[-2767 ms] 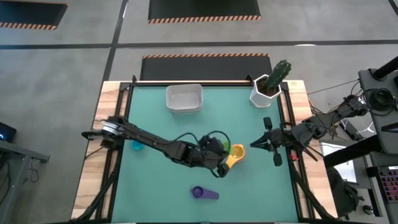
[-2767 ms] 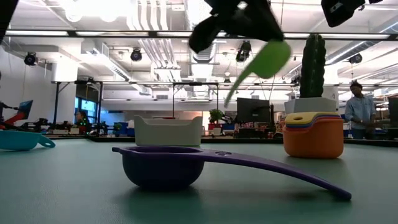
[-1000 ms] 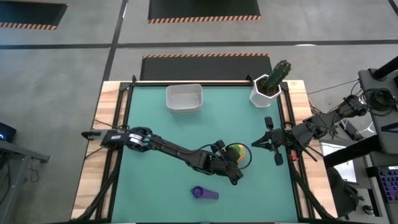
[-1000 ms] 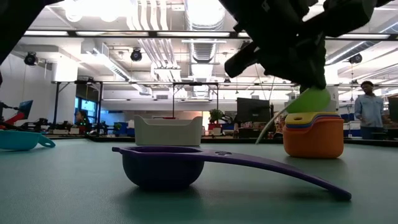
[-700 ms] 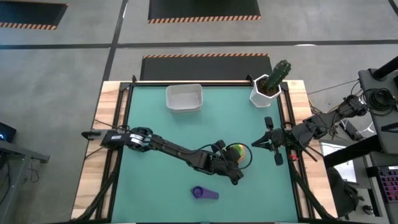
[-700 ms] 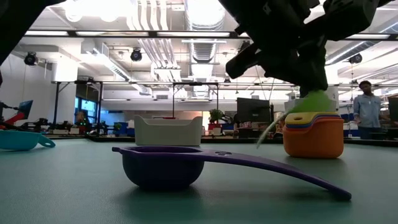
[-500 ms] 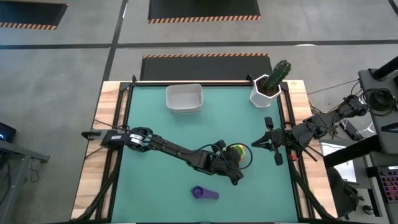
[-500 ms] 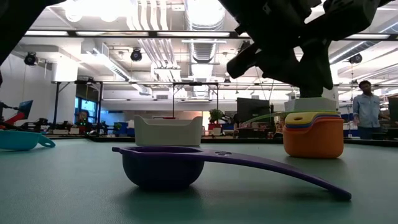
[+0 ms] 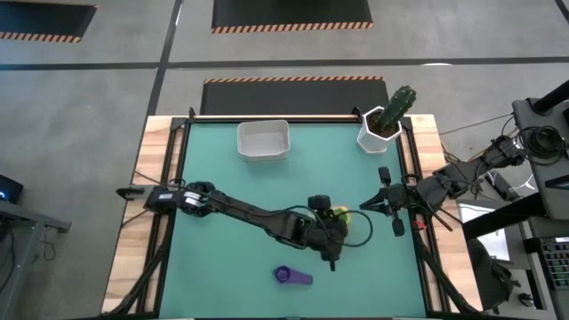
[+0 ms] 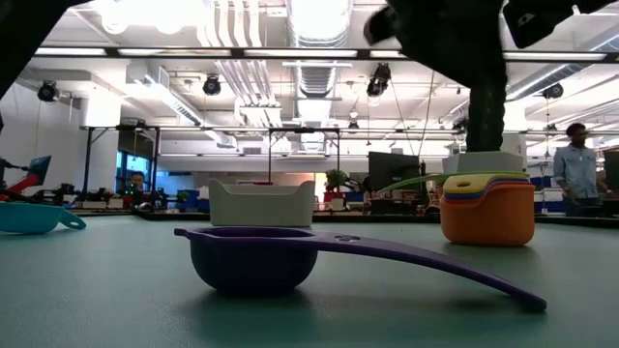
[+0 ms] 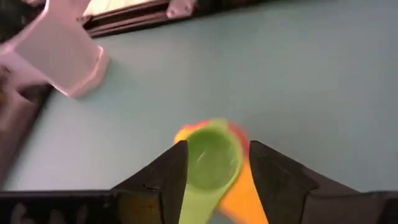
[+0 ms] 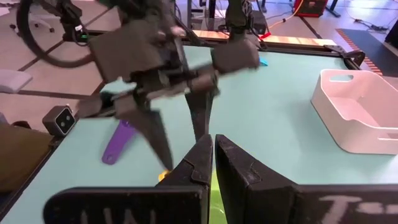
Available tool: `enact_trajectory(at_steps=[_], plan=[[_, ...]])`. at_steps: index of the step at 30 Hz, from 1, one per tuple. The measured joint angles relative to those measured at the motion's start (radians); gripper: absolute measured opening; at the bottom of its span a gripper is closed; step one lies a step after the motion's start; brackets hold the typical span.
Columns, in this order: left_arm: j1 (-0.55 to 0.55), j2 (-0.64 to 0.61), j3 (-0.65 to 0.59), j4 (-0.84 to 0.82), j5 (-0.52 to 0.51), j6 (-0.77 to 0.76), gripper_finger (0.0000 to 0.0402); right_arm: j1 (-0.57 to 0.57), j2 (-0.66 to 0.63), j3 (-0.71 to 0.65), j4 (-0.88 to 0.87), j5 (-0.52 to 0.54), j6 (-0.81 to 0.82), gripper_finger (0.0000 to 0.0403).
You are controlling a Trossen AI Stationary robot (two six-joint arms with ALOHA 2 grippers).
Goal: Nest measuring cups in basket
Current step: Stack the green measuring cup on top of the yellow measuring cup
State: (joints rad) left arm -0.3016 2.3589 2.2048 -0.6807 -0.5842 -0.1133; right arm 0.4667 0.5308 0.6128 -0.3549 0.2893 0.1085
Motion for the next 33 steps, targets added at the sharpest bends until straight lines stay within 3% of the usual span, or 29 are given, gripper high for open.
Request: enact_trajectory(at_steps=[3,7,12,22,33], plan=[[0.005,0.0,0.052,-0.146,-0.001,0.171,0.0139,0.0,0.0,0.0,-0.005,0.0,0.004,0.0009],[0.043,-0.005,0.056,-0.265,0.023,0.337,0.0092,0.0,0.0,0.0,-0.005,0.0,0.007,0.0009],[0.121,-0.007,0.003,-0.286,0.105,0.382,0.0011,0.0,0.0,0.0,-0.005,0.0,0.008,0.0009],[0.216,-0.009,-0.106,-0.252,0.296,0.353,0.0001,0.0,0.001,-0.007,-0.006,0.0,0.013,0.0009],[0.204,-0.009,-0.111,-0.239,0.327,0.319,0.0,0.0,0.001,-0.007,-0.007,0.0,0.012,0.0009]])
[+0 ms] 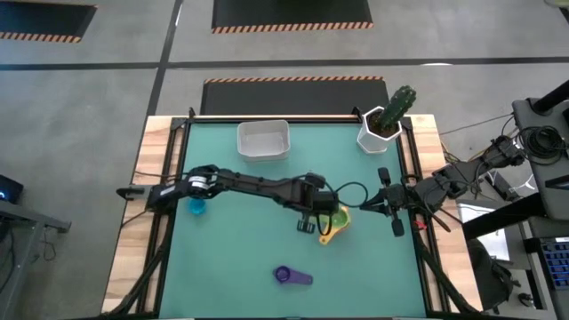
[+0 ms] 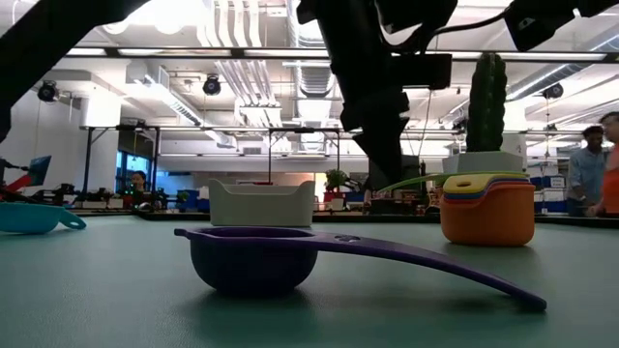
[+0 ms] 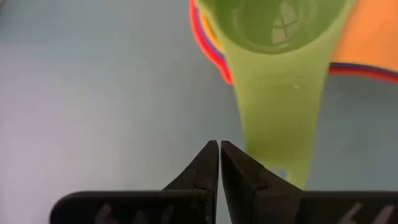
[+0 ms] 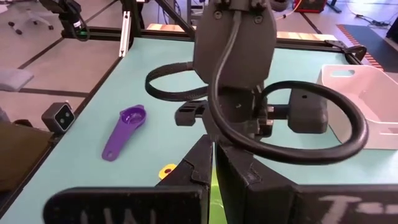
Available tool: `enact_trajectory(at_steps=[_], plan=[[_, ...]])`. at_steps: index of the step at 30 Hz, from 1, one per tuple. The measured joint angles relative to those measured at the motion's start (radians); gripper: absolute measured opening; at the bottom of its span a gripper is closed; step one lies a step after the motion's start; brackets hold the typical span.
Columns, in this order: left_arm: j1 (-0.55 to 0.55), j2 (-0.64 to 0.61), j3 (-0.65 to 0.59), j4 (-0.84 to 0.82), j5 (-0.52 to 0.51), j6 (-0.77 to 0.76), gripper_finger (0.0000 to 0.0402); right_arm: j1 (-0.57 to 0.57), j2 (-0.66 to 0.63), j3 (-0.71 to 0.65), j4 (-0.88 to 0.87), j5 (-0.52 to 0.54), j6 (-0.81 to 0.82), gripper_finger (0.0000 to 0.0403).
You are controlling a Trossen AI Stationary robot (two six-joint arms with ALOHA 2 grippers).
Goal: Nest measuring cups in basket
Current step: Stack the green measuring cup on top of the yellow measuring cup
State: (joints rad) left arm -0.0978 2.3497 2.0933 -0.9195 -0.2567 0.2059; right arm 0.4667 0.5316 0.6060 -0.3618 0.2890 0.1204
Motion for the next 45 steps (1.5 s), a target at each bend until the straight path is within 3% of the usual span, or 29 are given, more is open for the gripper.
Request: enact_trajectory(at_steps=[4,24,33,39,45], plan=[[-0.009,0.0,0.001,0.0,0.039,-0.025,0.0,0.0,0.0,0.0,0.0,0.0,0.002,0.0009],[-0.101,-0.001,0.041,0.006,0.038,-0.138,0.0,0.0,0.0,0.0,0.0,0.0,0.002,0.0009],[-0.085,0.0,0.036,-0.016,-0.119,-0.094,0.0,0.0,0.0,0.0,0.0,0.0,0.002,0.0009],[-0.064,0.035,0.023,-0.015,-0.118,-0.118,0.0,0.0,0.0,0.0,-0.005,0.0,0.0,0.0009],[-0.077,0.034,0.023,-0.008,-0.054,-0.153,0.0,0.0,0.0,0.0,-0.001,0.0,0.0,0.0009]])
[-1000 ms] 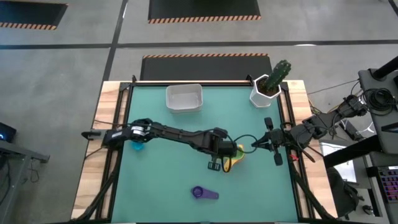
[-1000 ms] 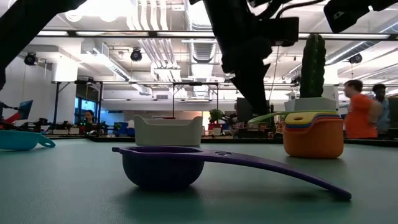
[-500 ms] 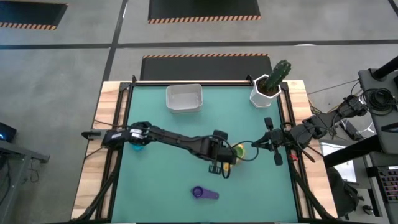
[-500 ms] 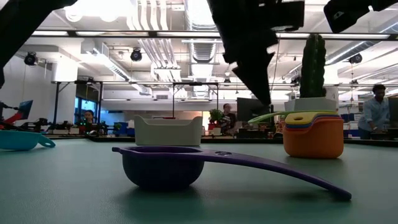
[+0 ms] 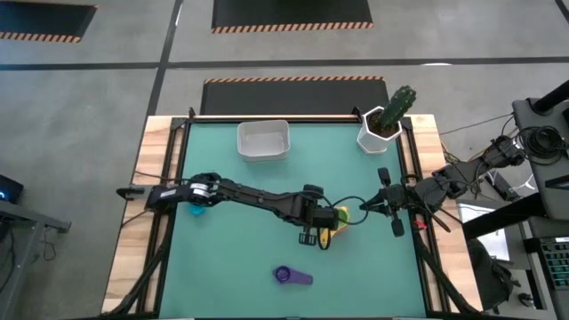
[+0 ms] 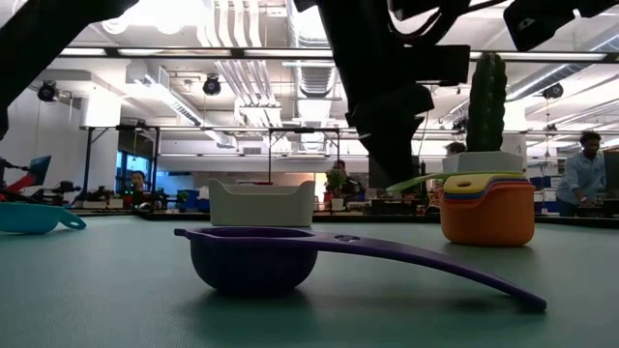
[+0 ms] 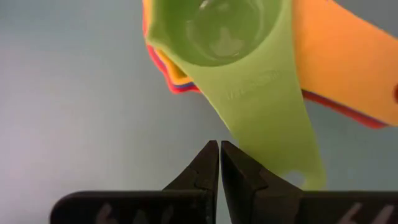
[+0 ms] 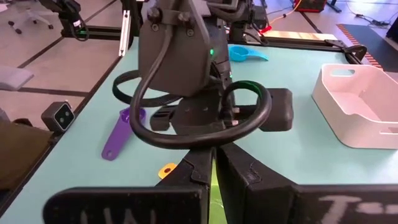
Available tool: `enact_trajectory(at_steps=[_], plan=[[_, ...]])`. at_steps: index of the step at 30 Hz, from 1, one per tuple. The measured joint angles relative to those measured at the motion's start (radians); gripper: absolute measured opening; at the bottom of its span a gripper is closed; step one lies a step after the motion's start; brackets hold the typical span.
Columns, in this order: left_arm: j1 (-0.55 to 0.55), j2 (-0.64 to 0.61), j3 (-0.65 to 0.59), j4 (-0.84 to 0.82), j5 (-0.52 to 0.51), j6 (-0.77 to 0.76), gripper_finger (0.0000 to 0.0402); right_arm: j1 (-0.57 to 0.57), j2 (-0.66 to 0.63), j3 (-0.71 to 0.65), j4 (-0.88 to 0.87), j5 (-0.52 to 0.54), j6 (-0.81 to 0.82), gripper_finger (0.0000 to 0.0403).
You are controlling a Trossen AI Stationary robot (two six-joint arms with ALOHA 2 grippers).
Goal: Nest measuring cups in basket
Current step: Stack the green measuring cup on top of the yellow measuring cup
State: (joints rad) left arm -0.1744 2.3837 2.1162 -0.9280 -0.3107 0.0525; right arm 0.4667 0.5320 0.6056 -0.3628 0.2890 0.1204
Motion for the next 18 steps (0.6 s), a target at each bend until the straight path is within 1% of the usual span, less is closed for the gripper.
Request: enact_trajectory(at_steps=[7,18], plan=[[-0.024,-0.002,0.0,0.002,0.033,-0.052,0.0,0.0,0.0,0.0,0.0,0.0,0.001,0.0009],[-0.06,-0.005,0.015,0.041,0.036,-0.103,0.0,0.0,0.0,0.0,0.001,0.0,0.002,0.0009]])
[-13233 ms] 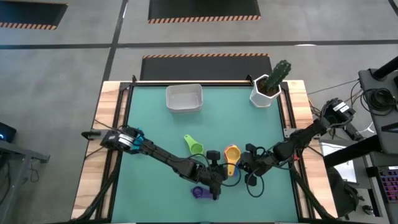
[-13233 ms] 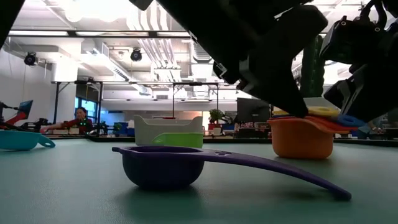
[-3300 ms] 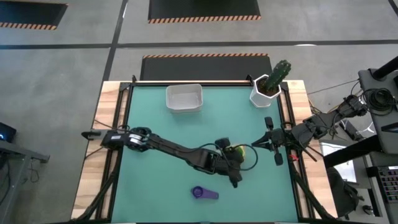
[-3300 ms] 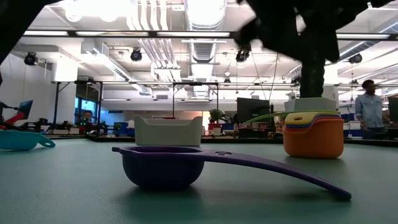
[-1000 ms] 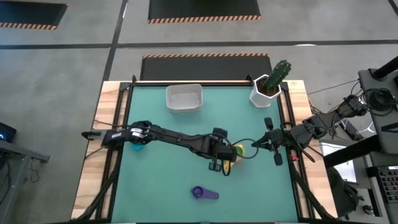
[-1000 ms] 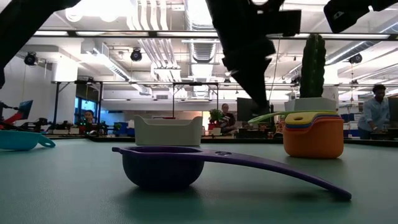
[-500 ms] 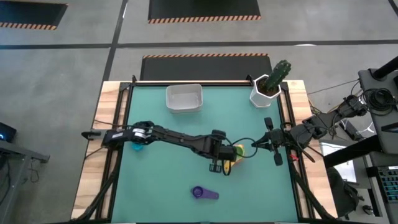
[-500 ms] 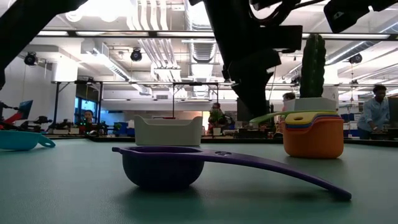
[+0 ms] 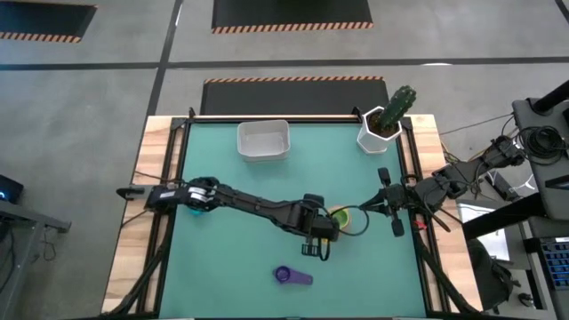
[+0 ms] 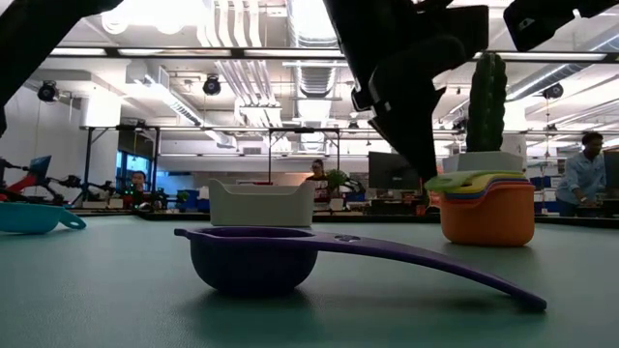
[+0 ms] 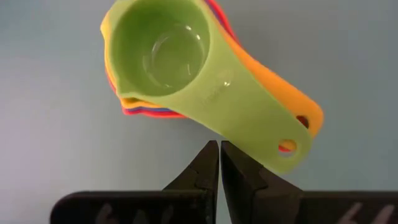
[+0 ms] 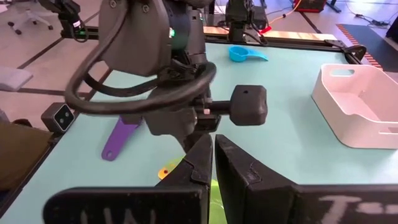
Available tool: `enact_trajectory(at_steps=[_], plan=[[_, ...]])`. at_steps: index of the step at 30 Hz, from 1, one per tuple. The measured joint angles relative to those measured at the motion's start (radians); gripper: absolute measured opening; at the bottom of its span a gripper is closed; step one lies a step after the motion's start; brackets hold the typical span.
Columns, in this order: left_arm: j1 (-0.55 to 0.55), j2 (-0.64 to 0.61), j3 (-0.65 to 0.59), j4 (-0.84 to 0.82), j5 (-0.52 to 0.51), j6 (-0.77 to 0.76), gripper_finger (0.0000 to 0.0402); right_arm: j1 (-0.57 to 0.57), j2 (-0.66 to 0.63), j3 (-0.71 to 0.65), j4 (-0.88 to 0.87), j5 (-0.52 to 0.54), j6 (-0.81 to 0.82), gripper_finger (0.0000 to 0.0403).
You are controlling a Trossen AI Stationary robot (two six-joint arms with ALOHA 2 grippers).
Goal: Nest measuring cups in basket
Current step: Stack the green measuring cup on top of the yellow measuring cup
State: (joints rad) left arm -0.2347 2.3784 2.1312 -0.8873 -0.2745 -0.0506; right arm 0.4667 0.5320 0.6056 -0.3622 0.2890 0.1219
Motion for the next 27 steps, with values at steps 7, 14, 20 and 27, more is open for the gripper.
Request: enact_trajectory(at_steps=[7,14,20,27], plan=[[-0.009,0.0,0.002,0.016,0.005,-0.024,0.0,0.0,0.0,0.0,0.0,0.0,0.0,0.0009],[-0.01,0.0,0.002,0.023,0.005,-0.042,0.0,0.0,0.0,0.0,0.0,0.0,0.0,0.0009],[-0.017,0.0,0.002,0.035,0.005,-0.042,0.0,0.0,0.0,0.0,0.0,0.0,0.0,0.0009],[-0.02,0.0,0.002,0.043,0.005,-0.046,0.0,0.0,0.0,0.0,0.0,0.0,0.0,0.0009]])
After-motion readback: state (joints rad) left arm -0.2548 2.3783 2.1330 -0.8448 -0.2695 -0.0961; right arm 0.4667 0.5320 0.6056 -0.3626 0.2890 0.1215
